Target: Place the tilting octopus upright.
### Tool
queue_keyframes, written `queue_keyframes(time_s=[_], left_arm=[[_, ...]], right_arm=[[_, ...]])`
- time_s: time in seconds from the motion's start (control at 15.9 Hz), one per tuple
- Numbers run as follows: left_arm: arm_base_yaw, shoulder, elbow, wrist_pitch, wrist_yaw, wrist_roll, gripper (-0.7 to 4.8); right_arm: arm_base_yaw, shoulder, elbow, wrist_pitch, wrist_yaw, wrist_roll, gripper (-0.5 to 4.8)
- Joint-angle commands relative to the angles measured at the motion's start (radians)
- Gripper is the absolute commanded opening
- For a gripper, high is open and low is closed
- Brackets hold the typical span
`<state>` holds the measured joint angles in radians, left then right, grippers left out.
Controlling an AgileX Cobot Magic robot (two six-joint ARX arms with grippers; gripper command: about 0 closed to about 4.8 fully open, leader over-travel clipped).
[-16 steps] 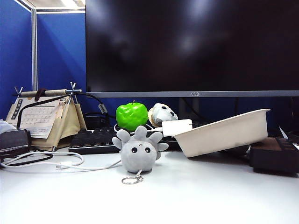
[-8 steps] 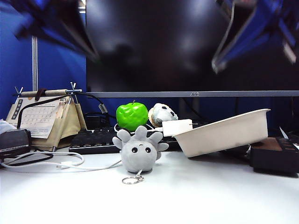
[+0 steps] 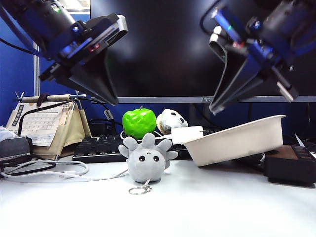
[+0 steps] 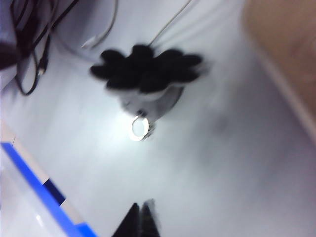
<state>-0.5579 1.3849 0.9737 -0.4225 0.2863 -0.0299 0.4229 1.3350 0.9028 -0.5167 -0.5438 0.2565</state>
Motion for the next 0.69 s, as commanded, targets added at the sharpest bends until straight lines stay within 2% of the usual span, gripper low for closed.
queue_keyframes(time_s=[0.06, 0.25, 0.57, 0.69], left_arm=[[0.0, -0.001, 0.003, 0.054, 0.002, 0.004, 0.6], [0.0, -0.001, 0.003, 0.062, 0.006, 0.004, 0.68], [-0.009, 0.021, 0.002, 0.003, 0.013, 0.004, 0.86], [-0.037, 0.068, 0.001, 0.005, 0.032, 0.009, 0.86]], right_arm=[[0.002, 0.002, 0.004, 0.031, -0.012, -0.003, 0.0], [0.002, 0.002, 0.004, 0.036, -0.012, -0.003, 0.0], [0.002, 0.002, 0.004, 0.036, -0.019, 0.006, -0.01], [0.003, 0.002, 0.004, 0.037, -0.072, 0.005, -0.01]])
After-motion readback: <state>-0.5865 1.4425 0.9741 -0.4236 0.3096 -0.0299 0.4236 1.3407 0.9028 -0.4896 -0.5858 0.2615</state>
